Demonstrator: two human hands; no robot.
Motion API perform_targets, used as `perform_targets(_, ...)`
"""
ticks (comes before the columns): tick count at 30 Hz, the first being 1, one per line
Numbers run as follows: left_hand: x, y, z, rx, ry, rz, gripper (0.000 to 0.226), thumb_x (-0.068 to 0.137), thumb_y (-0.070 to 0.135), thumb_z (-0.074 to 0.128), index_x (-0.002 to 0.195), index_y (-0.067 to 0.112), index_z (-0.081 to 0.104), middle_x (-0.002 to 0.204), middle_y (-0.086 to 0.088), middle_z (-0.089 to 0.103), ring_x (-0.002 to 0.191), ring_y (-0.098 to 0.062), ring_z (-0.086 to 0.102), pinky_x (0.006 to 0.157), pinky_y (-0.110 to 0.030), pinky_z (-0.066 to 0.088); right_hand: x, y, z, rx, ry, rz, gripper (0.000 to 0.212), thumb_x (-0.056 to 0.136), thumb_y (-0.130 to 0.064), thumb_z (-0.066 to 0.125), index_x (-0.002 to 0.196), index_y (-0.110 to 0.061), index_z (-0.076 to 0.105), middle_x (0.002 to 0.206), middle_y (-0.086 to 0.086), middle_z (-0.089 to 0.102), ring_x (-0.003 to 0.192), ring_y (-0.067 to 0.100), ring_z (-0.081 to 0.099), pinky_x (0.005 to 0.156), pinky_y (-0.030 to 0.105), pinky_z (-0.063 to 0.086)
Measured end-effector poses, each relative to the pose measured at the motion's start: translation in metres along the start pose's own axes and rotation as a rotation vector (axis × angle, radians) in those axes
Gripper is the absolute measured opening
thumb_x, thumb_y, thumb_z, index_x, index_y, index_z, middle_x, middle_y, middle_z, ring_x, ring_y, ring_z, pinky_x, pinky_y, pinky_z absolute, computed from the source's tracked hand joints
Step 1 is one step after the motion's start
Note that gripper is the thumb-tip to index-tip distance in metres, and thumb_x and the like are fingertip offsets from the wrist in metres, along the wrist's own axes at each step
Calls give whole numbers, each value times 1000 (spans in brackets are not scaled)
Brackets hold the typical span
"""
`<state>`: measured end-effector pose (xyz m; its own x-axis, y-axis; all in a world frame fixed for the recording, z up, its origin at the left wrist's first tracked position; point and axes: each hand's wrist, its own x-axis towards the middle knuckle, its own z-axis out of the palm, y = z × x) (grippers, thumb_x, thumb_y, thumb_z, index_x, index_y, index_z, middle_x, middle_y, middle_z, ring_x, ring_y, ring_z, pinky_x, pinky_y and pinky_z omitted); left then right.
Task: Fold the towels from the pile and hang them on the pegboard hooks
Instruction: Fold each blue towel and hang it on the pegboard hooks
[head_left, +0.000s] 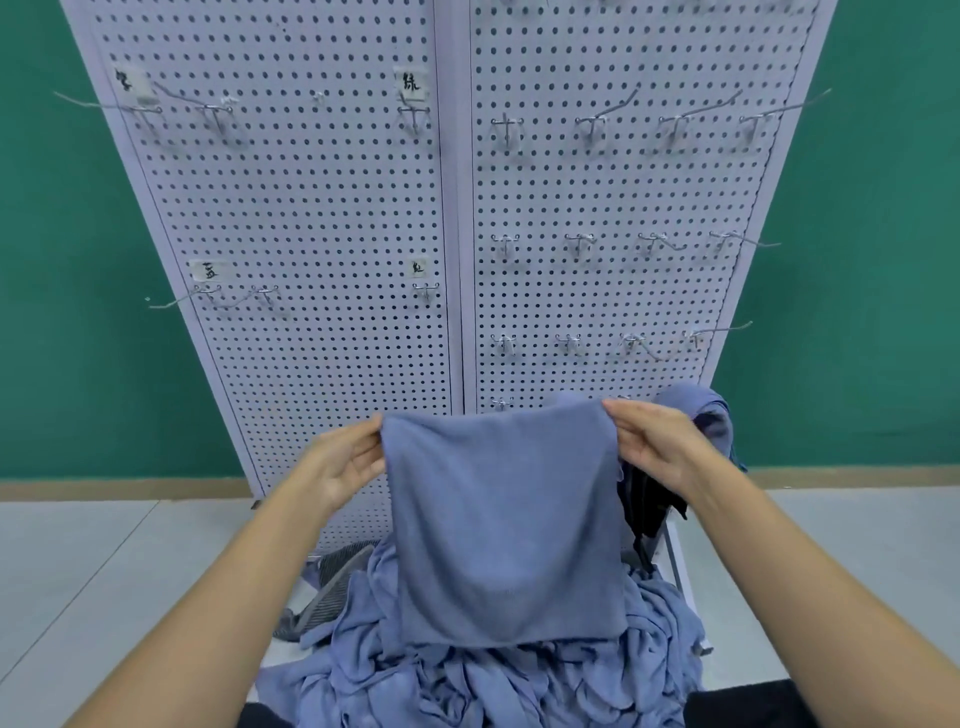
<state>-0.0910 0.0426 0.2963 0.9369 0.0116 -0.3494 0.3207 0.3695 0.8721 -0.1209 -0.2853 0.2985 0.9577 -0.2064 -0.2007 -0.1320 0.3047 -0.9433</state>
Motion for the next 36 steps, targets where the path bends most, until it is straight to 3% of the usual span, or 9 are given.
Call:
perform_targets(5, -19, -38, 48, 173, 2, 186, 7, 88, 13, 66, 91, 8, 69, 84, -6, 73, 78, -15, 69, 61, -23, 56, -19, 30, 51, -193, 41, -79, 9, 82, -6, 72, 78, -7, 64, 66, 3, 63, 57, 11, 58, 59, 20, 57)
perform_targets(9, -27, -54, 70, 313, -34, 286, 12, 90, 18, 65, 96, 11, 72, 93, -4, 73, 86, -13, 69, 73, -25, 58, -32, 42, 83, -276, 1, -171, 10, 83, -8, 72, 85, -3, 64, 71, 8, 64, 59, 13, 60, 59, 21, 57)
perform_targets(13, -31, -59, 74, 336, -58, 350, 15, 91, 15, 62, 100, 6, 72, 90, -3, 73, 71, 0, 68, 65, -19, 57, -40, 47, 92, -314, -16, -246, 8, 83, -11, 72, 85, -5, 66, 75, 8, 67, 62, 12, 63, 61, 21, 57)
perform_targets(20, -29, -60, 68, 318, -138, 318, 16, 83, 15, 71, 99, 12, 72, 83, 2, 74, 77, -6, 69, 79, -23, 54, -44, 45, 85, -157, -232, -146, 20, 95, 3, 48, 107, 5, 64, 91, 15, 70, 77, 16, 68, 75, 22, 58)
perform_targets(22, -27, -58, 66, 271, -164, 288, 16, 86, 11, 68, 101, 8, 70, 83, 1, 74, 79, -9, 69, 78, -23, 55, -40, 42, 78, -177, -252, -171, 20, 92, 6, 51, 105, -2, 64, 95, 10, 69, 82, 14, 66, 78, 20, 56)
perform_targets(26, -30, -53, 66, 212, -296, 238, 14, 93, 8, 55, 89, 12, 68, 64, 7, 64, 59, -4, 57, 67, -22, 47, -27, 31, 52, -709, -234, -465, 32, 85, -13, 71, 108, -34, 60, 116, -11, 58, 104, 7, 51, 88, 18, 41)
perform_targets(30, -27, -47, 58, 221, -454, 247, 23, 96, 7, 45, 89, 12, 66, 78, 0, 64, 70, -10, 54, 68, -24, 43, -21, 32, 35, -1012, -355, -423, 51, 74, -37, 79, 119, -38, 55, 132, -21, 41, 127, 5, 31, 103, 22, 28)
perform_targets(33, -25, -44, 52, 203, -491, 246, 28, 96, 5, 40, 85, 11, 65, 77, 1, 65, 74, -11, 55, 74, -27, 41, -22, 35, 35, -864, -436, -296, 17, 79, -26, 78, 88, -23, 64, 90, -17, 60, 83, -3, 54, 75, 16, 41)
perform_targets(36, -23, -42, 45, 262, -458, 243, 25, 99, 8, 42, 88, 10, 64, 78, 3, 66, 74, -10, 56, 73, -26, 44, -20, 34, 35, -855, -397, -340, 27, 82, -24, 74, 69, -20, 51, 60, -15, 48, 54, -2, 44, 56, 14, 35)
